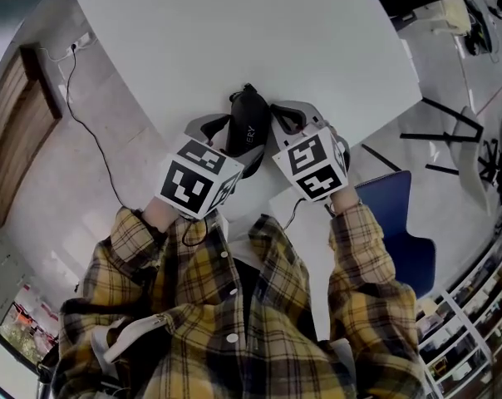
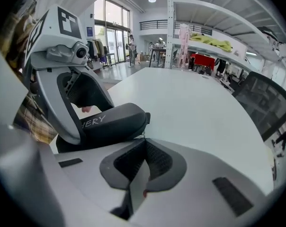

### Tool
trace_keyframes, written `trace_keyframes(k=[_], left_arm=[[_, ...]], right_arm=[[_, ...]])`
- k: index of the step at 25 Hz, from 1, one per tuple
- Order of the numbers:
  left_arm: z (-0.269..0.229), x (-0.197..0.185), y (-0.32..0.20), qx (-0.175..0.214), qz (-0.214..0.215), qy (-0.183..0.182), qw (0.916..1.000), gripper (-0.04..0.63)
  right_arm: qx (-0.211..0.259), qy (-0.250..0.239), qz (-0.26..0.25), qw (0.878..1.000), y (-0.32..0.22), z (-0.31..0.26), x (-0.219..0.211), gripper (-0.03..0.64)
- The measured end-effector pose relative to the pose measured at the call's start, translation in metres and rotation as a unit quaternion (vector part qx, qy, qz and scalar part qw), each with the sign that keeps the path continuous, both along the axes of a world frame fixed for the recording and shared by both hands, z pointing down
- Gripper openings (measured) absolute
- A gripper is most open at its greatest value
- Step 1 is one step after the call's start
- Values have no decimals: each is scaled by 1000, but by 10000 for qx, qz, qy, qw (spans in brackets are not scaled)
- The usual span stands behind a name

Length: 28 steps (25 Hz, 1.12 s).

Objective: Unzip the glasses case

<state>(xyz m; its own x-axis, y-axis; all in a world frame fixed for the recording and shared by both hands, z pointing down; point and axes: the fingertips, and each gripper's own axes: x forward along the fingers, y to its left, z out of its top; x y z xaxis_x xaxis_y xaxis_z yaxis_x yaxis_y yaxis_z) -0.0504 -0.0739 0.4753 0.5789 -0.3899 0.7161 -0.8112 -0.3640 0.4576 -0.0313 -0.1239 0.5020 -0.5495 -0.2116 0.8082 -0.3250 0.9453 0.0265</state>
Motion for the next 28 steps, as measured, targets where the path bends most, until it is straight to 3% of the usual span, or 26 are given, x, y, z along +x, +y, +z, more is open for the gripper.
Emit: trace_keyframes(k=[5, 11, 15, 17, 19, 22, 25, 28], left_arm=[[0, 23, 4, 53, 1103, -421, 9930, 331], [-12, 46, 11, 657, 2038, -1115, 9704, 331], [-19, 54, 22, 1109, 2715, -1640, 9418, 331], [-18, 54, 32, 1204, 3098, -1799, 9258, 331], [-13, 52, 42, 1206, 3368, -1849, 9154, 331], [0, 49, 57, 1141, 3726, -1850, 9022, 331], [12, 44, 66, 1311, 4110, -2051, 8785, 331], [14, 45, 66, 1433, 4144, -2042, 8753, 331]], right_arm=[[-240, -185, 917, 9953, 16, -2, 40, -2], [-641, -454, 2115, 9742, 62, -6, 82, -2], [-1008, -659, 2506, 9606, 100, -6, 82, -2], [-1133, -781, 2629, 9550, 113, -5, 75, -2], [-1295, -864, 2671, 9510, 124, -1, 68, -2], [-1446, -882, 2601, 9506, 135, 4, 58, -2], [-1397, -819, 2497, 9547, 138, 5, 49, -2], [-1423, -825, 2497, 9542, 137, 6, 49, -2]])
